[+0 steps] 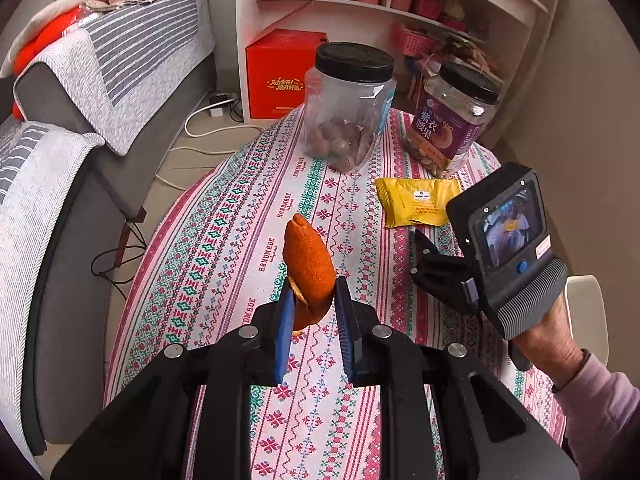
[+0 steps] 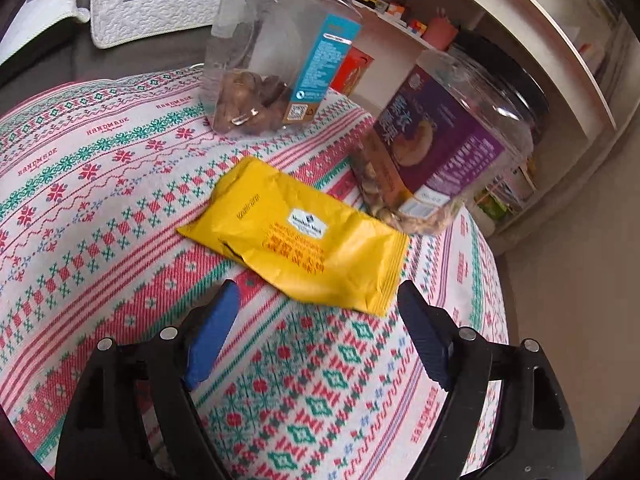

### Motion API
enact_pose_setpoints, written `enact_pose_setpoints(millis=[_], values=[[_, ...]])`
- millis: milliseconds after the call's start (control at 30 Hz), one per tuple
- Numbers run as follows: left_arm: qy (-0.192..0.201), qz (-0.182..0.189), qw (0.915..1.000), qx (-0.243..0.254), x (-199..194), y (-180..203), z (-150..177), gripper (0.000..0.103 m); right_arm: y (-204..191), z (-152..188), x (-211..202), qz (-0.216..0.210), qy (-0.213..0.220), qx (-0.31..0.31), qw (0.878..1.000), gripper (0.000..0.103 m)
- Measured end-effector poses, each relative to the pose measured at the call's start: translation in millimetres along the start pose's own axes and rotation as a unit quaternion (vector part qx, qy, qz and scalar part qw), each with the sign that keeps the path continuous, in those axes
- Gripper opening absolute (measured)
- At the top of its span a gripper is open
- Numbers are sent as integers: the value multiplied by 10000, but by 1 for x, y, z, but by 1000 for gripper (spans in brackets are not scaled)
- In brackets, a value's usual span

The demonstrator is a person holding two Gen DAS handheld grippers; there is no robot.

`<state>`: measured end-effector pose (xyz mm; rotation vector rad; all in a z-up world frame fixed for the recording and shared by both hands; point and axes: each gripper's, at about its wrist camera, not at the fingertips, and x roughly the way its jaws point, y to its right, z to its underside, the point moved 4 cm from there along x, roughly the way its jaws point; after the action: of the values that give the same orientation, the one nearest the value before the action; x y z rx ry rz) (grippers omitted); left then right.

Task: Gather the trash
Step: 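Grasp the yellow snack packet with the right gripper and lift it, then carry the yellow packet over the white bin and release it with the right gripper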

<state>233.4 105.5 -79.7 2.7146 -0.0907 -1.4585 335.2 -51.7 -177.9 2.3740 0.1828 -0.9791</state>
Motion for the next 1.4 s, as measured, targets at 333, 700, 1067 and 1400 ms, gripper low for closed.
enact_pose_setpoints(millis=[333,700,1067,1400], values=[[-62,-47,10000,-48,7,0,-4,20,0,-17,24,-1015,-242,565,9929,6],[77,-21,9999,118,-10,12,3,20,28,45,-28,-1657,-520,1895,9664,1],[257,36,9988,409,-36,37,21,20,26,97,-96,-1965,-693,2271,9513,1],[291,123,9982,510,-43,72,41,20,59,109,-166,-2143,-232,2448,9453,1]])
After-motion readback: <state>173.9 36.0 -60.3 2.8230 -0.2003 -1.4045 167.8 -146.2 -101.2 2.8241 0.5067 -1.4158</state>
